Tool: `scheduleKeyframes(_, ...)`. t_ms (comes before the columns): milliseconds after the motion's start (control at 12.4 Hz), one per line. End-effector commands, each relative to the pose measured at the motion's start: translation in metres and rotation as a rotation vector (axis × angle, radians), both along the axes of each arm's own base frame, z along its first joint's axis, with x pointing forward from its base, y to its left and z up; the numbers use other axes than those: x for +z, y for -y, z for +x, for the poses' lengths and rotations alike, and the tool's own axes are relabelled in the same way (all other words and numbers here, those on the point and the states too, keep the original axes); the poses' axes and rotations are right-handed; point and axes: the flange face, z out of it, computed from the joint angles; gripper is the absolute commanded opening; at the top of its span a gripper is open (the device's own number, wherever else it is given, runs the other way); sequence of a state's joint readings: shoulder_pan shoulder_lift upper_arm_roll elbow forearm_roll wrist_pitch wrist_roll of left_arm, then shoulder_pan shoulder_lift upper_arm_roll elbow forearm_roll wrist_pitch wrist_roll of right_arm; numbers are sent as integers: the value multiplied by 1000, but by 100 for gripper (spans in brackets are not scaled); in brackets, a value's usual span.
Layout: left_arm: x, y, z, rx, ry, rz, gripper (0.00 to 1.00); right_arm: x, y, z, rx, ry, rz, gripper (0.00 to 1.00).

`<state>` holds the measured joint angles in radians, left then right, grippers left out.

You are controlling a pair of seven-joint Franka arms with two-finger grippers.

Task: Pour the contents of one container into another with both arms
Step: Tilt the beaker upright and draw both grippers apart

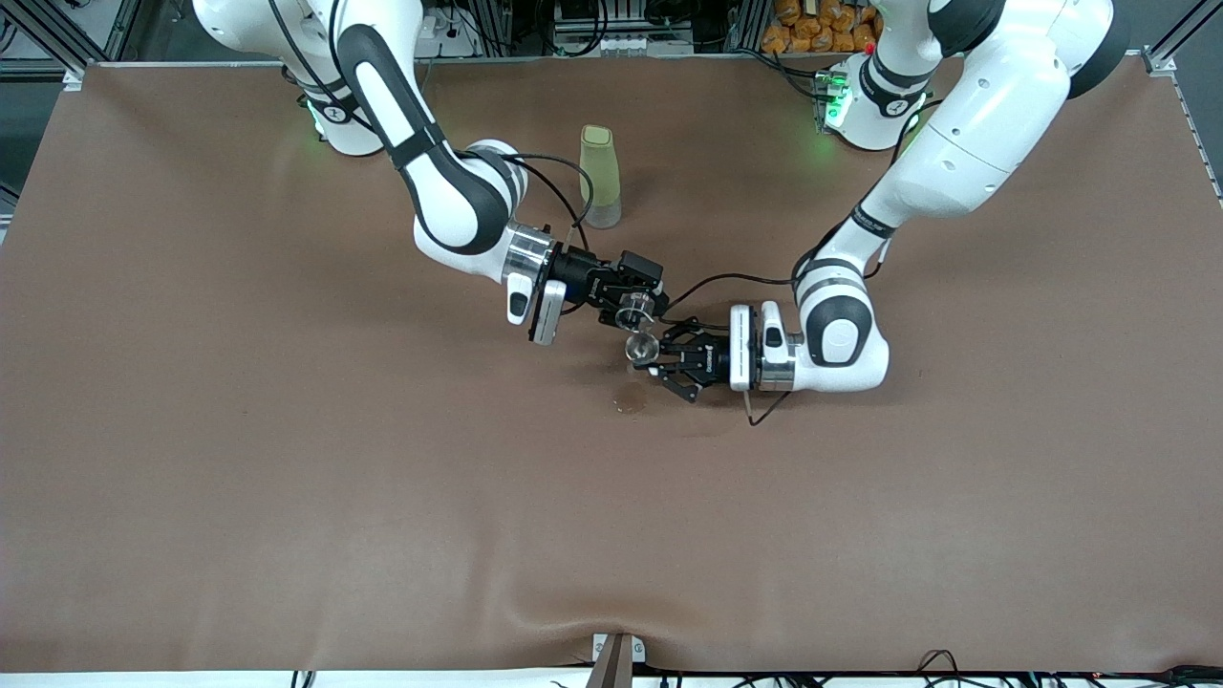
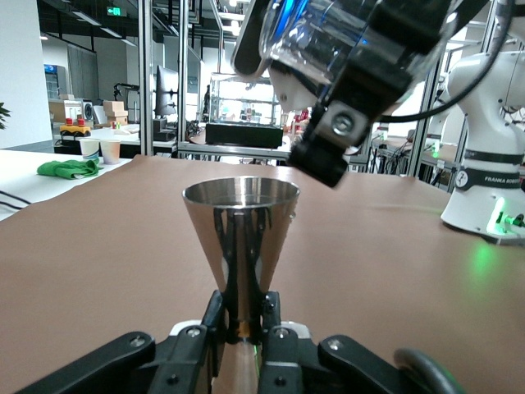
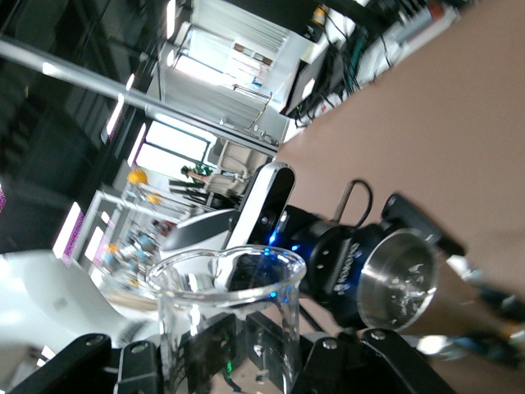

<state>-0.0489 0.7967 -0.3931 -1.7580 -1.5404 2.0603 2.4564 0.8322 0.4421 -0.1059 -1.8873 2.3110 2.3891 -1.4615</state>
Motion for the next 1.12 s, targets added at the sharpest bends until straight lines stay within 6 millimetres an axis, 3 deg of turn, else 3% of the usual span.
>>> scheduleKeyframes(0,15,-32,10,1,28,5,0,19,23,14,28,346,-115,0)
scheduleKeyframes(80,15,-39,13,-7,34,2,0,22,40,21,27,451,-159,0)
scheduleKeyframes(402,15,-99,28,-30,51,-6,0,24,103,43,66,807,-332,0)
scheduleKeyframes(723,14,-160,35,-46,58,-24,0,-25,175,33,125,985,-277,0)
scheduleKeyframes(1045,14,-233,40,-92,93,31,0,-51,275,32,267,1047,-188,0)
